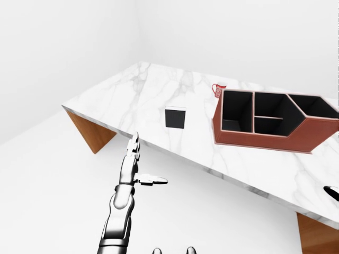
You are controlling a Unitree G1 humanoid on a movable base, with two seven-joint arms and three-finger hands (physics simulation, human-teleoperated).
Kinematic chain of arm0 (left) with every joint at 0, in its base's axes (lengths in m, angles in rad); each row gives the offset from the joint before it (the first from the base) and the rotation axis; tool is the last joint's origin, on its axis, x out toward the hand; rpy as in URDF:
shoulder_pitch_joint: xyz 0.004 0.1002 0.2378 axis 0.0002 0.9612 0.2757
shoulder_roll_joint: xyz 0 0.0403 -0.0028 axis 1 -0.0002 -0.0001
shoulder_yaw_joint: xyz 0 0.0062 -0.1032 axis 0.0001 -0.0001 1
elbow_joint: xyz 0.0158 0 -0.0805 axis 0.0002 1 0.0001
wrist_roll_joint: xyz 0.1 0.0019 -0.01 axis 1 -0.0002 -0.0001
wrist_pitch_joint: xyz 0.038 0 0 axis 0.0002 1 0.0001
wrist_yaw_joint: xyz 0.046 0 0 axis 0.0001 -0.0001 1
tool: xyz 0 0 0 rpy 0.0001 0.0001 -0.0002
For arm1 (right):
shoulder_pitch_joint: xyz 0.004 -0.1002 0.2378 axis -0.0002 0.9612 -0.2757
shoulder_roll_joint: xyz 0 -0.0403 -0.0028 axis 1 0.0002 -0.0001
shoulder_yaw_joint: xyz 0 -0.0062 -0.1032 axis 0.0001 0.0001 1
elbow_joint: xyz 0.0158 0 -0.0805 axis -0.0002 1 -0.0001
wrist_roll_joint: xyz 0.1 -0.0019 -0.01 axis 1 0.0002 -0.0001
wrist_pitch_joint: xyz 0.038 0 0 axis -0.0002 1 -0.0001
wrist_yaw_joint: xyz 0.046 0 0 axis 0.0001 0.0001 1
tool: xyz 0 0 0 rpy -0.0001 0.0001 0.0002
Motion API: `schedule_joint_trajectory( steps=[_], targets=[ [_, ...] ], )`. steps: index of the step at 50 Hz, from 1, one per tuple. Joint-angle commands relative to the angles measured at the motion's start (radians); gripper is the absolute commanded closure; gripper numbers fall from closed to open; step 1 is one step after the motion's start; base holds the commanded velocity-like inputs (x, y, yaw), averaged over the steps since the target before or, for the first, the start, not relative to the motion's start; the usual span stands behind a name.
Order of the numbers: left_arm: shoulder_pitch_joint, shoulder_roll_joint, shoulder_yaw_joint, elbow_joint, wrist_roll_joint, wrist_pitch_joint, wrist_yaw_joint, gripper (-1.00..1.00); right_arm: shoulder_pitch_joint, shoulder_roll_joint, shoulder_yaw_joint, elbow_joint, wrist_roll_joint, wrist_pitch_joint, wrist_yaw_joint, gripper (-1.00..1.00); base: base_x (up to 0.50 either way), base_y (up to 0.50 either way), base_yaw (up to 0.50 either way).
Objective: Pick up the book and place it in the left compartment of the caddy.
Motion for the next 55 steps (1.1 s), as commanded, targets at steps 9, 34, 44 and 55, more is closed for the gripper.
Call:
schedule_joint_trajectory(
  steps=[9, 34, 44, 55],
  targets=[
    [0.0, 0.0, -0.001, -0.002, 0.0, 0.0, -0.001, -1.0, -0.005, -0.001, 0.003, 0.012, -0.006, 0.0, 0.002, -1.0, 0.12, -0.33, 0.0],
    [0.006, -0.001, -0.001, -0.014, -0.002, 0.0, 0.0, -1.0, -0.001, -0.001, 0.003, 0.009, -0.002, 0.0, -0.004, -1.0, 0.12, -0.33, 0.0],
    [0.003, 0.0, -0.001, -0.012, -0.002, 0.0, -0.001, -1.0, 0.0, -0.001, 0.002, 0.003, 0.0, 0.0, -0.003, -1.0, 0.11, -0.31, 0.0],
    [-0.005, 0.001, 0.001, 0.009, -0.002, 0.0, -0.002, -1.0, -0.005, -0.003, -0.005, 0.009, -0.001, 0.0, -0.005, -1.0, 0.0, -0.03, 0.0]
  ],
)
